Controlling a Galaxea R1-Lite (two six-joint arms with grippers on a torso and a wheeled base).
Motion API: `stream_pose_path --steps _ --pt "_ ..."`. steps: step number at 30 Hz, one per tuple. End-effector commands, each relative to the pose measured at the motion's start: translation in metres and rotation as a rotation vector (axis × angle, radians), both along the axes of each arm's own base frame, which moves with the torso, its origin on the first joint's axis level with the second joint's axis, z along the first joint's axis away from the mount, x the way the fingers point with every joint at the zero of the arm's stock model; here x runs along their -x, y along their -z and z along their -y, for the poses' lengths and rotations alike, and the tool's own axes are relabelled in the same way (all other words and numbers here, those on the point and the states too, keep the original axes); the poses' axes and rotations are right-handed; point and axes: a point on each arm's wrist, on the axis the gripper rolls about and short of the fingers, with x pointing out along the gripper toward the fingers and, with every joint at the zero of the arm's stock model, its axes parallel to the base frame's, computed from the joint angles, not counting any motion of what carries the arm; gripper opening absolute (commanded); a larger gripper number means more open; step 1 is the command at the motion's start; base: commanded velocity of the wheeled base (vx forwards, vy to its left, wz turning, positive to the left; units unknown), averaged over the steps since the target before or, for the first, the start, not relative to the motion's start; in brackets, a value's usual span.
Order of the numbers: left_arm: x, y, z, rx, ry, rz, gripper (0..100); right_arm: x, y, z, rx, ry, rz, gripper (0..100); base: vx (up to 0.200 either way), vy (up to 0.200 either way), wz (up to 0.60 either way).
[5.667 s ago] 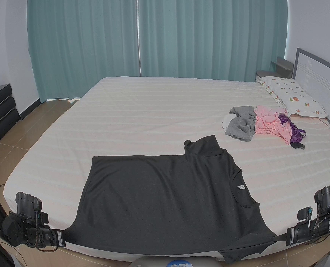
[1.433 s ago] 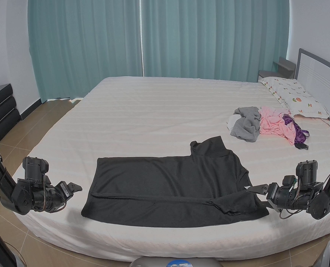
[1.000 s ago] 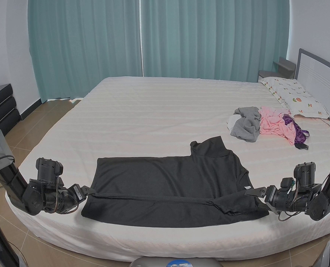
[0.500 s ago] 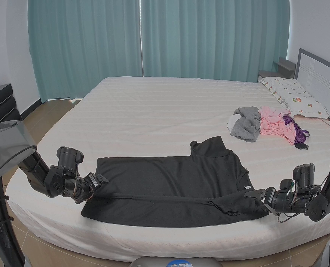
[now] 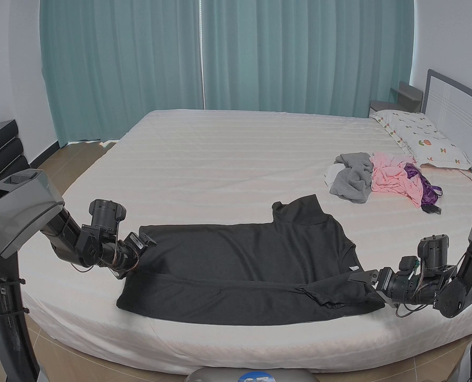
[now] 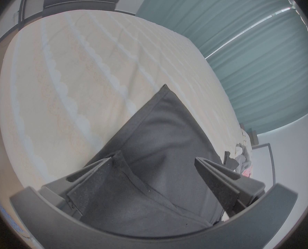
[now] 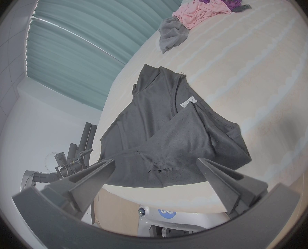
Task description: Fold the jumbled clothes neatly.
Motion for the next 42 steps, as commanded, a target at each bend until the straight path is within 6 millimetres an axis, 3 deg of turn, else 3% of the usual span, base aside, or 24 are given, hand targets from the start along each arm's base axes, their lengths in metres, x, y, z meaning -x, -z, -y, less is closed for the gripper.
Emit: stream_pose_path --steps 1,6,11,16,22,42 --pt "-0.008 0.001 -0.007 0.005 -0.032 -0.002 100 0.001 0.007 0.000 0.002 0.000 -0.019 100 0.000 0.000 0.00" --pt "-0.013 0.002 -0.015 0.004 -0.071 -0.018 100 0.002 0.008 -0.001 -0.001 0.000 0.000 100 0.000 0.000 0.00" --pt "0.000 -0.009 -0.021 0.019 -0.077 -0.030 100 0.003 0.008 -0.009 0.047 0.037 -0.001 100 0.000 0.000 0.00" --pt "0.031 -0.038 -0.021 0.042 -0.058 0.000 100 0.005 0.005 -0.029 0.008 0.111 -0.033 100 0.000 0.000 0.00" --pt "0.073 -0.051 -0.022 0.107 -0.004 -0.024 100 0.006 0.017 -0.035 0.053 0.160 -0.081 100 0.000 0.000 0.00" --pt "0.074 -0.036 -0.021 0.164 0.011 -0.051 100 -0.014 0.030 -0.046 0.053 0.240 -0.128 100 0.000 0.000 0.00"
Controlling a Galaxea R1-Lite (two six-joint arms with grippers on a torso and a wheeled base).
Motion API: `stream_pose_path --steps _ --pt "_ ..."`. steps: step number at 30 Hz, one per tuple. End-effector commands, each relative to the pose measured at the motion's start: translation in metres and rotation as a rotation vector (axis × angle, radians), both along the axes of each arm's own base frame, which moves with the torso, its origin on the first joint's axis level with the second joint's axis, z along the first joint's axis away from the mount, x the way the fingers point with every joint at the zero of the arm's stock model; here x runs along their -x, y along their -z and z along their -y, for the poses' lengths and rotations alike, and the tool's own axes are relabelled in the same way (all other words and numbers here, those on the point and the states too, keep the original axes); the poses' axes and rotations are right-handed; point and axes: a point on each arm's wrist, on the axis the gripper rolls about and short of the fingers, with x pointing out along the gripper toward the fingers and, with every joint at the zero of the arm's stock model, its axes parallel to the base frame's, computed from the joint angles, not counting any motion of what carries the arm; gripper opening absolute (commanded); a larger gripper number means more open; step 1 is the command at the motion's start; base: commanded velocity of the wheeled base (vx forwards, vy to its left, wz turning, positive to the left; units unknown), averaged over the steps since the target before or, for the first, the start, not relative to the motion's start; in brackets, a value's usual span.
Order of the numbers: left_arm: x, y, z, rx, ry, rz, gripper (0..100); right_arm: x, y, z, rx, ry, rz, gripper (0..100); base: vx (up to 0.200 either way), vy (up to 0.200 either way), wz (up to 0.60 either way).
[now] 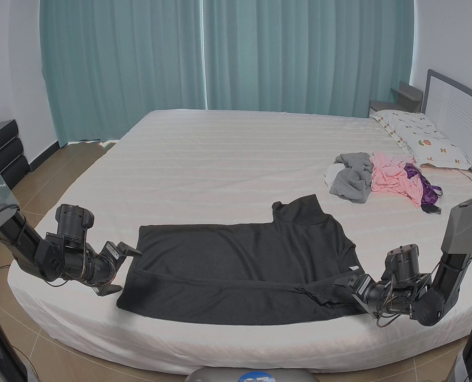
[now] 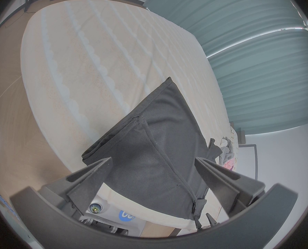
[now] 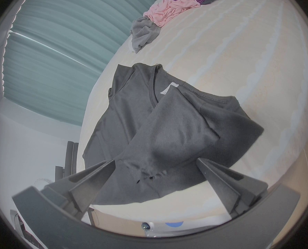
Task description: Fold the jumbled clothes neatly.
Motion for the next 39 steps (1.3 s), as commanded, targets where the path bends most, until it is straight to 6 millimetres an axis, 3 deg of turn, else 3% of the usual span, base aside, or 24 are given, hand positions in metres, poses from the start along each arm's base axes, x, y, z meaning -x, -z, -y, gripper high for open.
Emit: stream_pose_path --steps 1,12,25,32,38,39 --pt "0.000 0.002 0.000 -0.001 -0.002 -0.007 100 -0.007 0.007 -0.001 0.012 0.012 -0.005 100 0.000 0.000 0.00" --pt "-0.002 0.003 -0.006 -0.001 -0.019 -0.006 100 -0.017 0.020 0.003 0.045 0.061 -0.016 100 0.000 0.000 0.00" --pt "-0.002 0.004 -0.006 -0.003 -0.017 -0.010 100 -0.009 -0.002 0.003 0.023 0.083 -0.028 100 0.000 0.000 0.00" --pt "-0.002 0.005 -0.006 -0.004 -0.018 -0.011 100 -0.011 0.015 0.003 0.050 0.085 -0.095 100 0.000 0.000 0.00" --pt "-0.002 0.005 -0.006 -0.005 -0.017 -0.012 100 -0.017 0.015 0.001 0.048 0.088 -0.086 100 0.000 0.000 0.00" --pt "-0.002 0.005 -0.006 -0.005 -0.017 -0.011 100 -0.018 0.015 0.001 0.048 0.089 -0.083 0 0.000 0.000 0.00"
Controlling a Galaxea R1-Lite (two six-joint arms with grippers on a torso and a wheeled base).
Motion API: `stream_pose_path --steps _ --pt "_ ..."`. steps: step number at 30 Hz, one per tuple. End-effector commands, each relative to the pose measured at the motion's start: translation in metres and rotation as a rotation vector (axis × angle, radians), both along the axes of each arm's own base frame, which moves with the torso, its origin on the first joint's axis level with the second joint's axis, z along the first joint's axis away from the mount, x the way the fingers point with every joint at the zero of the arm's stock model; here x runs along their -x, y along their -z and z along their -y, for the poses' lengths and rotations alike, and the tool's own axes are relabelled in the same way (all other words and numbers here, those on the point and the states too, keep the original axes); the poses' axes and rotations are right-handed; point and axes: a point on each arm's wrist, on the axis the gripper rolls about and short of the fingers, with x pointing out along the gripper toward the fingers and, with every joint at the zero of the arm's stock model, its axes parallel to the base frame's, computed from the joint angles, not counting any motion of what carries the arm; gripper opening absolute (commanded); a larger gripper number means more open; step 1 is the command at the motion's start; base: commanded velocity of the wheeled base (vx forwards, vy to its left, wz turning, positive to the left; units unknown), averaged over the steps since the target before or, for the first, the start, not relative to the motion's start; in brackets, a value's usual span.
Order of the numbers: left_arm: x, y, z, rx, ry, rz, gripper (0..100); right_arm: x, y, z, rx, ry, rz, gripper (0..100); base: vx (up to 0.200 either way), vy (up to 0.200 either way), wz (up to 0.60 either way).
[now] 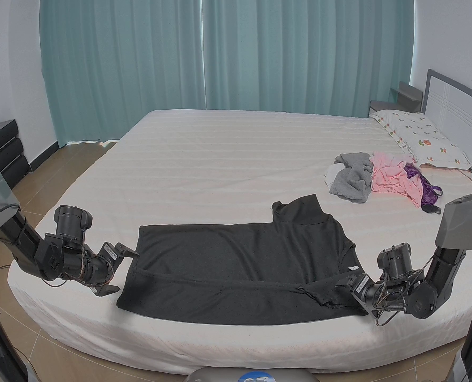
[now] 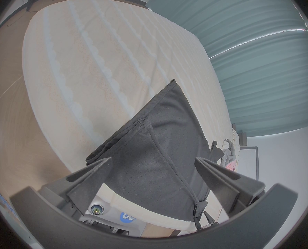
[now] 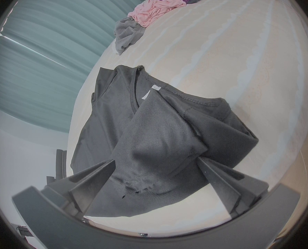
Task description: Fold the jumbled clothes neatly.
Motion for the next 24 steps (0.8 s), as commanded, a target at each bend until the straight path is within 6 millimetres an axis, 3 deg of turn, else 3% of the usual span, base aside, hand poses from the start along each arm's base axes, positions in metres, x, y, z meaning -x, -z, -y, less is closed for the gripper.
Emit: stream_pose_path --steps 1,13,24 --pt "0.000 0.001 0.000 0.000 0.000 0.000 100 -0.004 0.002 -0.001 0.002 0.007 0.004 0 0.000 0.000 0.00" --pt "0.000 0.000 0.000 -0.005 -0.004 0.000 100 -0.004 -0.010 0.002 0.002 0.026 0.044 0 0.000 0.000 0.00" --pt "-0.002 0.002 0.000 -0.007 -0.006 0.007 100 0.011 -0.039 -0.001 -0.028 0.002 0.103 0 0.000 0.000 0.00"
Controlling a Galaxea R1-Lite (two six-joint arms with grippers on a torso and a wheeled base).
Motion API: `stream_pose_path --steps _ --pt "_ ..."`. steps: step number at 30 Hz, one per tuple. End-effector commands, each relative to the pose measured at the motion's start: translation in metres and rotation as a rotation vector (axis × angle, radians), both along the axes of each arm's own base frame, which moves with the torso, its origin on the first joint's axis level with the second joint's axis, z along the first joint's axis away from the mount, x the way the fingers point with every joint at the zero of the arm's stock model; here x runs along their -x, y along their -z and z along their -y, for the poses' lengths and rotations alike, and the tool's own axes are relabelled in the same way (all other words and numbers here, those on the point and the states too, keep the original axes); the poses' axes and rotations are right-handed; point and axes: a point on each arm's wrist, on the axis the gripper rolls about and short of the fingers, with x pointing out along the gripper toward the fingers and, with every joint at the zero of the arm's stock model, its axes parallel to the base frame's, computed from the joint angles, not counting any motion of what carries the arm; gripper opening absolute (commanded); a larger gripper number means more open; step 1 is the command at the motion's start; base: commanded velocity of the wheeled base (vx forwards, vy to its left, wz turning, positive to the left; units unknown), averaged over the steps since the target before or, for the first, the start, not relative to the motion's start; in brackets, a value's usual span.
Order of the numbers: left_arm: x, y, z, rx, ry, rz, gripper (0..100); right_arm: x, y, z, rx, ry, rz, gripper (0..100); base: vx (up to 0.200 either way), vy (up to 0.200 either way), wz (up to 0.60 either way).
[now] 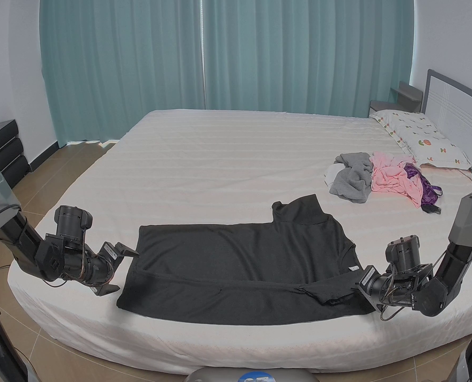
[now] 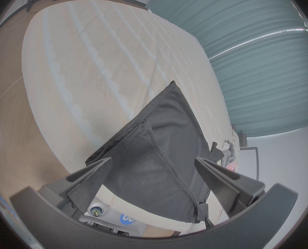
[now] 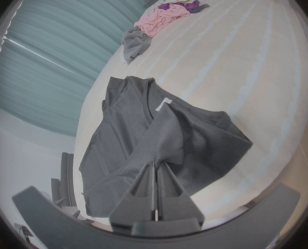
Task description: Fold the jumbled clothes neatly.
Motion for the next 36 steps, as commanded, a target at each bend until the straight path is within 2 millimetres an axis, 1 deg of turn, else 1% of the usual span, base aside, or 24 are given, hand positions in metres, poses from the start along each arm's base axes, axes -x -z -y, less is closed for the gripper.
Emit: stream_pose_path --steps 1,9,14,17,18,20,22,26,36 --pt "-0.001 0.002 0.000 -0.001 -0.002 -0.006 100 0.009 -0.017 -0.002 -0.014 -0.022 0.026 0 0.000 0.000 0.00" --pt "-0.001 0.006 0.000 -0.002 0.000 -0.016 100 0.020 -0.029 -0.003 -0.029 -0.053 0.004 0 0.000 0.000 0.00" --pt "-0.001 0.006 0.000 -0.002 -0.001 -0.018 100 0.024 -0.026 -0.001 -0.016 -0.057 -0.037 0 0.000 0.000 0.00" --pt "-0.001 0.006 0.000 -0.002 -0.001 -0.018 100 0.026 -0.019 -0.001 -0.002 -0.065 -0.068 0 0.000 0.000 0.00" --pt "-0.001 0.006 0.000 -0.002 -0.001 -0.018 100 0.028 -0.017 -0.001 0.003 -0.069 -0.079 100 0.000 0.000 0.00" --pt "-0.001 0.006 -0.001 -0.002 -0.003 -0.018 100 0.029 -0.011 -0.001 0.022 -0.083 -0.105 100 0.000 0.000 0.00" --pt "-0.001 0.006 -0.001 -0.002 -0.003 -0.018 100 0.029 -0.010 -0.001 0.026 -0.091 -0.110 100 0.000 0.000 0.00" --pt "-0.001 0.007 -0.001 -0.002 -0.003 -0.021 100 0.027 -0.014 0.001 0.020 -0.081 -0.094 100 0.000 0.000 0.00" --pt "-0.001 0.004 0.001 0.001 0.001 -0.011 100 0.017 -0.024 0.016 0.008 -0.018 -0.033 100 0.000 0.000 0.00"
